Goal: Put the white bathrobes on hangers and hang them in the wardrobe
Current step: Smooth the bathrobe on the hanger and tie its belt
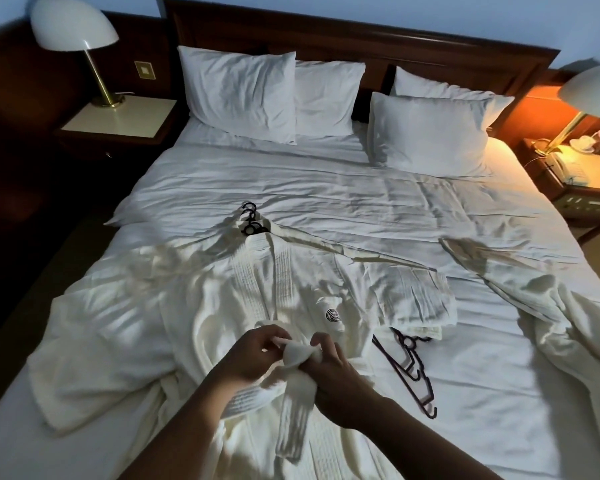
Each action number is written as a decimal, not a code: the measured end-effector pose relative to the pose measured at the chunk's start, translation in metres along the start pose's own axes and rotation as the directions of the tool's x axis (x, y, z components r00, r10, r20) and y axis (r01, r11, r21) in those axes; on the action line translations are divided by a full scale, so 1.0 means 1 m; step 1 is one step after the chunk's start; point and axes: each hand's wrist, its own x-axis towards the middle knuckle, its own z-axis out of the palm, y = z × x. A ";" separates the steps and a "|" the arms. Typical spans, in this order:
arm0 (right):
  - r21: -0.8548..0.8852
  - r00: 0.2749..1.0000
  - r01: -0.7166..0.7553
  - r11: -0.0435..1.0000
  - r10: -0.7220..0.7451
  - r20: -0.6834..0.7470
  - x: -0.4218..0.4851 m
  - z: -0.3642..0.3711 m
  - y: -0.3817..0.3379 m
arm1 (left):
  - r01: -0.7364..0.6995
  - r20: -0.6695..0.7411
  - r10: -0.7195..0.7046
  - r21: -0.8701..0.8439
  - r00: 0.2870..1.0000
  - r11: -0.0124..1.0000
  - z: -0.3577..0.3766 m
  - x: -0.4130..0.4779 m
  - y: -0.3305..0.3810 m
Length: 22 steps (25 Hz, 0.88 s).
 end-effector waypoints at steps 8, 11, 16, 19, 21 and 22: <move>0.660 0.585 -0.723 0.205 0.689 0.427 -0.048 0.001 0.118 | 0.450 -0.451 -0.263 0.379 0.853 0.809 -0.030 -0.015 -0.098; 0.729 0.493 -0.682 -0.060 0.699 0.518 -0.044 0.008 0.120 | 0.494 -0.493 -0.308 0.306 0.813 0.814 -0.022 -0.008 -0.108; 0.866 0.401 -0.408 -0.290 0.795 0.455 -0.030 0.021 0.127 | 0.592 -0.544 -0.377 0.297 0.750 0.749 -0.020 -0.005 -0.127; 0.922 0.455 -0.272 -0.275 0.808 0.375 -0.029 0.028 0.136 | 0.454 -0.557 -0.284 0.192 0.780 0.870 -0.008 -0.013 -0.119; 0.861 0.472 -0.508 -0.024 0.829 0.302 -0.052 0.028 0.144 | 0.332 -0.539 -0.203 0.153 0.818 0.931 0.000 -0.039 -0.119; 0.677 0.482 -0.702 0.220 0.847 0.225 -0.073 0.029 0.150 | 0.302 -0.547 -0.159 0.181 0.822 0.936 0.004 -0.058 -0.125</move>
